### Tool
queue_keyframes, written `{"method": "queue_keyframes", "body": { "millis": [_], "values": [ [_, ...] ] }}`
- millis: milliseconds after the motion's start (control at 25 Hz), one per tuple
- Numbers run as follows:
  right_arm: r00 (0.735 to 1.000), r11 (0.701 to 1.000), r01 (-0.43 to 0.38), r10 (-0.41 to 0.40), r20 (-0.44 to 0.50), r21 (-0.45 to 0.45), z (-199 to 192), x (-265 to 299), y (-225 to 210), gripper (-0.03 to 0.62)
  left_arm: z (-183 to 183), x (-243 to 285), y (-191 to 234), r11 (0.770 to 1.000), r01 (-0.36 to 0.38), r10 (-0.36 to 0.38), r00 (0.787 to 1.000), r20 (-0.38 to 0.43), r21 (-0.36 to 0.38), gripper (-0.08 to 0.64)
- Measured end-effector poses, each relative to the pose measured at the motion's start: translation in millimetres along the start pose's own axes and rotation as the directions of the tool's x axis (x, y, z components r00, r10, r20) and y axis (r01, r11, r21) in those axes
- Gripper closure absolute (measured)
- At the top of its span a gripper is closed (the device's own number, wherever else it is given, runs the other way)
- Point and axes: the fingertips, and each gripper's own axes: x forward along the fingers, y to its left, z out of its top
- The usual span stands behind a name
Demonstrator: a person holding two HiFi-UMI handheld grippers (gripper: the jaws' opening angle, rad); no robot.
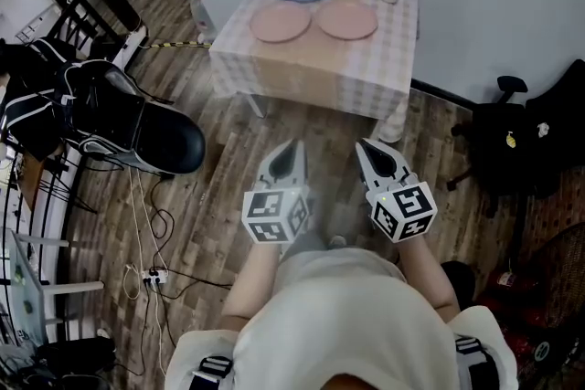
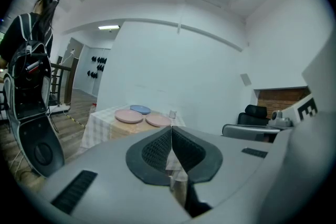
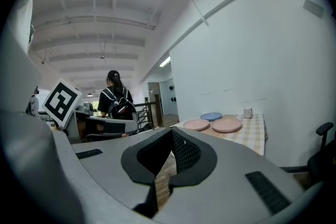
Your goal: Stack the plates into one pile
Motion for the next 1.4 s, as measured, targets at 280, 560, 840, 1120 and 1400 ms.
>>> {"method": "queue_keyframes", "body": {
  "millis": [280,560,840,1120,1400],
  "values": [
    [0.999,0.998,-0.032,0.032,0.006,0.051,-4,-7,4,0.592,-3,-8,-6,1.0,-0.012,0.012,1.0,0.012,-0.017,0.557],
    [0.998,0.997,-0.062,0.062,0.001,0.052,-9,-14,7,0.592,-10,-15,-13,0.999,-0.025,0.026,1.0,0.008,-0.024,0.557],
    [0.997,0.995,-0.074,0.075,-0.007,0.067,-14,-18,9,0.592,-14,-18,-18,0.999,-0.023,0.023,1.0,-0.005,-0.026,0.557],
    [0.997,0.995,-0.075,0.076,-0.01,0.065,-12,-10,4,0.592,-13,-10,-10,0.999,-0.027,0.027,1.0,-0.013,-0.029,0.557],
    [0.999,0.997,-0.041,0.042,-0.014,0.064,-11,14,-18,0.592,-8,24,4,0.999,-0.008,0.008,1.0,-0.021,-0.033,0.557]
  ]
}}
